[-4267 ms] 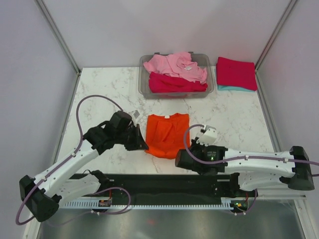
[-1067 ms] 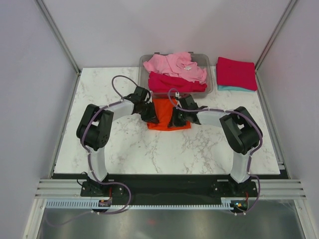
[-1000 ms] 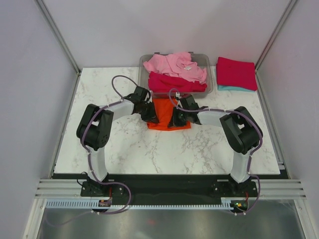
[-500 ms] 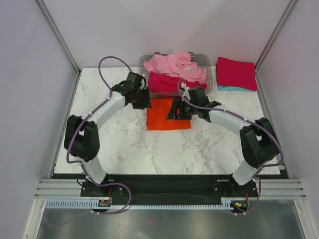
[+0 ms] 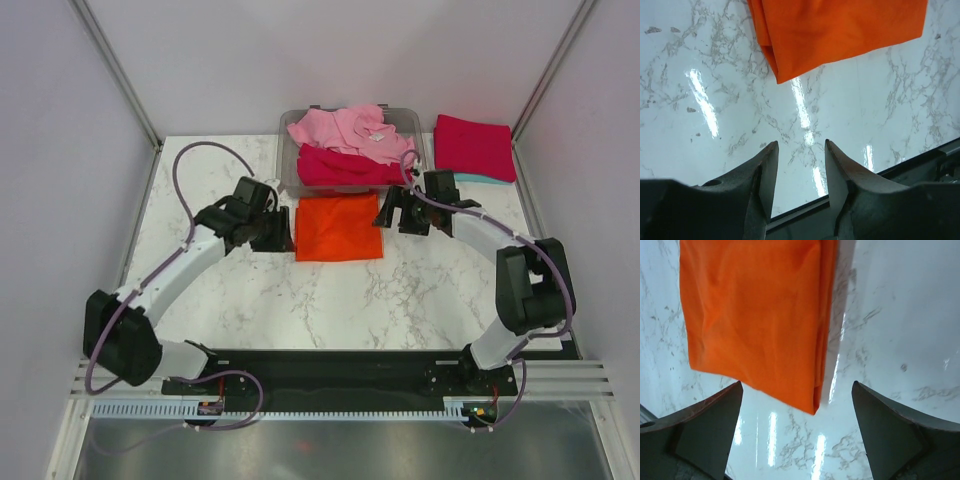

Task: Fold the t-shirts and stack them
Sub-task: Neatly place the folded tshirt to the corner

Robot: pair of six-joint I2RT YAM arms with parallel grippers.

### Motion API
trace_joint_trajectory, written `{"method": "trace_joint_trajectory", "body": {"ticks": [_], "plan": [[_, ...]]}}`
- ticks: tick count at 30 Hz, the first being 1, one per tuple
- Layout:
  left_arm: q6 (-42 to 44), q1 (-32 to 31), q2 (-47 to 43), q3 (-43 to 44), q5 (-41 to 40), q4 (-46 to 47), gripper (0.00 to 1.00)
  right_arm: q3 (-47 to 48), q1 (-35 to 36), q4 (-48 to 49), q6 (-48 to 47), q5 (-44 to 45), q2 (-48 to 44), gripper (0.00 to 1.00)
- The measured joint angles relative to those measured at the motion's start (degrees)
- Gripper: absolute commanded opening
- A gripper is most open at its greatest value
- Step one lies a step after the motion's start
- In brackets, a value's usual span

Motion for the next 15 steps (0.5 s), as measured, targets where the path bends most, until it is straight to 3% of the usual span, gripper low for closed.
{"method": "trace_joint_trajectory", "body": {"ticks": [9,15], "plan": [[0.0,0.0,-21.9,-6.0,-0.7,-3.1,0.5,8.7,-5.0,8.9,1.8,-3.3,17.5,0.98],[0.9,0.0,-27.6,-11.9,-4.9,-4.0,0.49,14.0,-5.3,17.4,7.9,-6.0,24.5,0.92]]}}
